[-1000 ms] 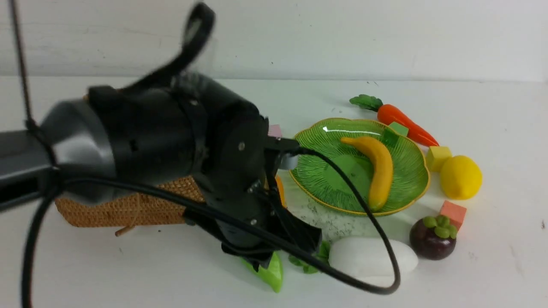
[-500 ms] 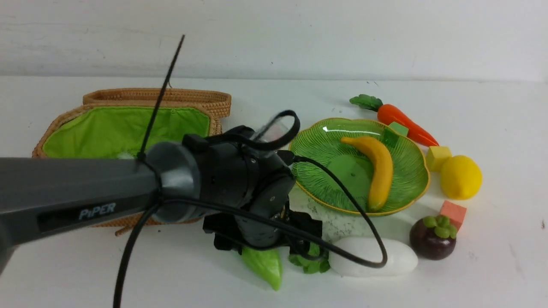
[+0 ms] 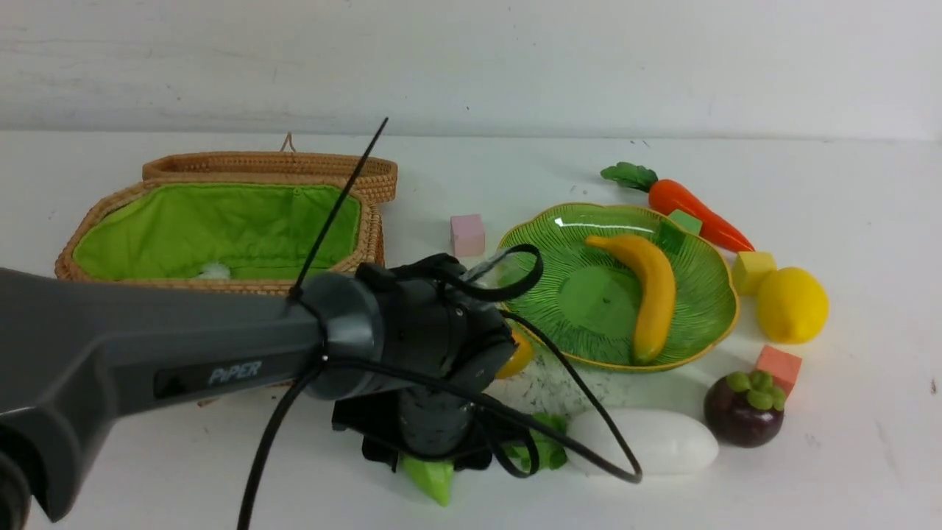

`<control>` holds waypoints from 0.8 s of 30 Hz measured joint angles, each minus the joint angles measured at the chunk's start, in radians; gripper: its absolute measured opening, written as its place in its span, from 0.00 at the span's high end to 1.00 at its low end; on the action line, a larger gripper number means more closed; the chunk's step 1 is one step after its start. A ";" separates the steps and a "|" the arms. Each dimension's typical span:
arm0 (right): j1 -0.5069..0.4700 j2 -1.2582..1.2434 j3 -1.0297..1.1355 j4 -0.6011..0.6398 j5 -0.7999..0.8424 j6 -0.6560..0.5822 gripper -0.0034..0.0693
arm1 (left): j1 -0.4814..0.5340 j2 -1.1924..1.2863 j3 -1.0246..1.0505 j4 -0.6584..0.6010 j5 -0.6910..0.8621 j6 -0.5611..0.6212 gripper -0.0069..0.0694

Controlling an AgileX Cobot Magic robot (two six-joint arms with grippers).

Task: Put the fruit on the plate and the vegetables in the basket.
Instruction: Take a chayote with your left arm and place it on the basket on the left.

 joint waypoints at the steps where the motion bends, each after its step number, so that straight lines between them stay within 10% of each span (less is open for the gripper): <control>1: 0.000 0.000 0.000 0.005 0.000 0.000 0.75 | 0.000 -0.007 0.000 -0.009 0.020 0.001 0.33; 13: 0.000 0.000 0.000 0.073 -0.052 -0.034 0.75 | -0.105 -0.279 0.000 -0.044 0.290 0.317 0.33; 24: 0.000 0.000 0.000 0.153 -0.350 -0.146 0.73 | 0.139 -0.492 0.000 0.186 0.167 1.126 0.33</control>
